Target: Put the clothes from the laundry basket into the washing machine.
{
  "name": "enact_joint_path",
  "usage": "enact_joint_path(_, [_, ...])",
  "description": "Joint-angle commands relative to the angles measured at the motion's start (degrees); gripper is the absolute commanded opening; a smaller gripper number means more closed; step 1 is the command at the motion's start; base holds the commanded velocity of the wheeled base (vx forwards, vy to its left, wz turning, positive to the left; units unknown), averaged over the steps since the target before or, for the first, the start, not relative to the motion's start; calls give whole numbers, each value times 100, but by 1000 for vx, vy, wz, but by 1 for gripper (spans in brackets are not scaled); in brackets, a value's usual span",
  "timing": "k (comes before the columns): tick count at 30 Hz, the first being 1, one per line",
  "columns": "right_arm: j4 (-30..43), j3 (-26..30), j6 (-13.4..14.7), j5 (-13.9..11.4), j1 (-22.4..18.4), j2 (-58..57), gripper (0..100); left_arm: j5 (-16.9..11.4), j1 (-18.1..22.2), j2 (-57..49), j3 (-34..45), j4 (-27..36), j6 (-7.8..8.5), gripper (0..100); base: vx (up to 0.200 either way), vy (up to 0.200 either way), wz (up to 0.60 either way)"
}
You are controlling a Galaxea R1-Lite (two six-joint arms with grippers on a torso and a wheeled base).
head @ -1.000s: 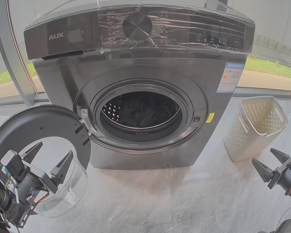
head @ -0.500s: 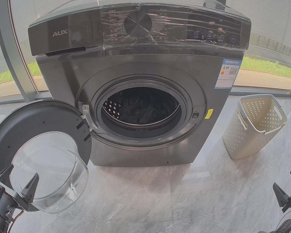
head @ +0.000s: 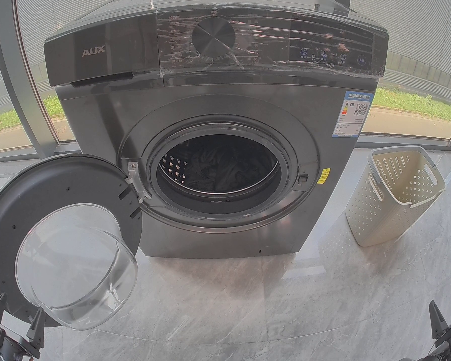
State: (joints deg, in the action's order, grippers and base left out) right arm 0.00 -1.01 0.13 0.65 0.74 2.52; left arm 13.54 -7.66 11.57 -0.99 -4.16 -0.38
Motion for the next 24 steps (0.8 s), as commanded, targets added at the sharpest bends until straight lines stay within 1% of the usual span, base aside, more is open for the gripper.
enact_joint_path(1, [35, 92, -22, -47, -92, -252, 100, -177, 941, -797, 55, 161, 548, 100, 0, 0, 0])
enact_joint_path(2, [26, 92, -22, -47, -92, -252, 100, -177, 985, -876, 55, 152, 565, 100, 0, 0, 0])
enact_joint_path(5, [26, 92, -13, -65, -92, -252, 100, -177, 836, -990, 46, 178, 556, 100, 0, 0, 0])
enact_joint_path(7, [26, 92, -13, -65, -92, -252, 100, -159, 836, -1034, 28, 222, 583, 100, 0, 0, 0])
enact_joint_path(8, [26, 92, -13, -65, -92, -252, 100, -194, 818, -1043, 20, 240, 583, 100, 0, 0, 0])
enact_joint_path(11, [26, 92, -13, -65, -92, -252, 100, -177, 748, -1034, 28, 249, 416, 100, 0, 0, 0])
enact_joint_path(13, [26, 92, -13, -65, -92, -252, 100, -168, 748, -1078, 28, 257, 381, 100, 0, 0, 0])
enact_joint_path(16, [26, 92, -13, -65, -92, -252, 100, -133, 730, -990, 28, 266, 372, 100, 0, 0, 0])
enact_joint_path(17, [26, 92, -13, -65, -92, -252, 100, -221, 739, -1060, 37, 214, 416, 100, 0, 0, 0])
enact_joint_path(18, [26, 92, -13, -65, -92, -252, 100, -405, 757, -1113, 81, 152, 345, 100, 0, 0, 0])
enact_joint_path(19, [26, 92, -13, -65, -92, -252, 100, -748, 757, -1139, 72, 170, 301, 100, 0, 0, 0])
enact_joint_path(20, [26, 92, -13, -65, -83, -252, 100, -1258, 774, -1148, 99, 301, 205, 100, 0, 0, 0])
enact_joint_path(21, [18, 101, -13, -65, -92, -252, 100, -1548, 757, -1139, 99, 372, 134, 100, 0, 0, 0])
enact_joint_path(22, [26, 101, -13, -73, -92, -252, 100, -1618, 766, -1139, 90, 398, 117, 100, 0, 0, 0])
enact_joint_path(23, [26, 92, -13, -65, -92, -252, 100, -1407, 766, -1139, 90, 407, 99, 100, 0, 0, 0])
enact_joint_path(24, [26, 92, -13, -73, -92, -252, 100, -1258, 766, -1139, 90, 407, 73, 100, 0, 0, 0])
